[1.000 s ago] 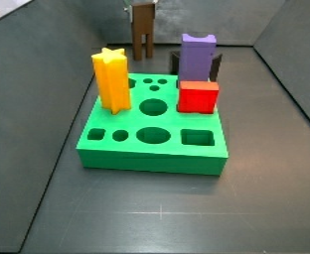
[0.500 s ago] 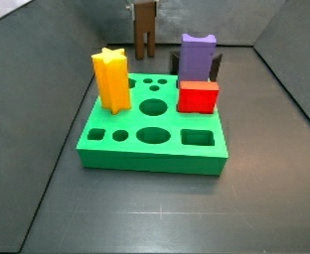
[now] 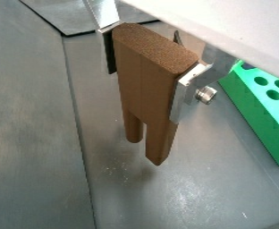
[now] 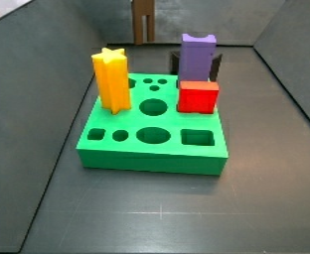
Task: Pick up the square-circle object. Move up. Move to above the board. Insert the square-circle object.
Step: Move to above the board.
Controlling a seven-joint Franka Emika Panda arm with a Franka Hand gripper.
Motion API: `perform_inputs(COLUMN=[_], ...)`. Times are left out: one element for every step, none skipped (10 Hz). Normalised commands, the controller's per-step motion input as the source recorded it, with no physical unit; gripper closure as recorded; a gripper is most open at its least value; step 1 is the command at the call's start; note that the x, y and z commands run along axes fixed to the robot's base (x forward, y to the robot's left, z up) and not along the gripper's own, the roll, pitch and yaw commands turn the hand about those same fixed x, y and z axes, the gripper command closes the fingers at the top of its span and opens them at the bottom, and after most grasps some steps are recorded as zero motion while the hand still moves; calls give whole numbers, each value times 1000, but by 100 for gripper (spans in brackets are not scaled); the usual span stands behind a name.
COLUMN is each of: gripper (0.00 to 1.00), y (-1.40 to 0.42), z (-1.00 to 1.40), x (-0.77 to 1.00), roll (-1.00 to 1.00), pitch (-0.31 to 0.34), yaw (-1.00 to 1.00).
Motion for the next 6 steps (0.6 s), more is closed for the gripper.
perform_inputs(gripper=[100,100,100,100,100,100], y=[-97,-94,-63,-52,-29,-17], z=[1000,1000,968,831,550,354], x=[-306,-312,-271,-207,-105,-60], roll=[46,49,71,81,97,101], pitch=[-433,-403,-273,-210,-75,10], yaw=[215,178,98,78,54,46])
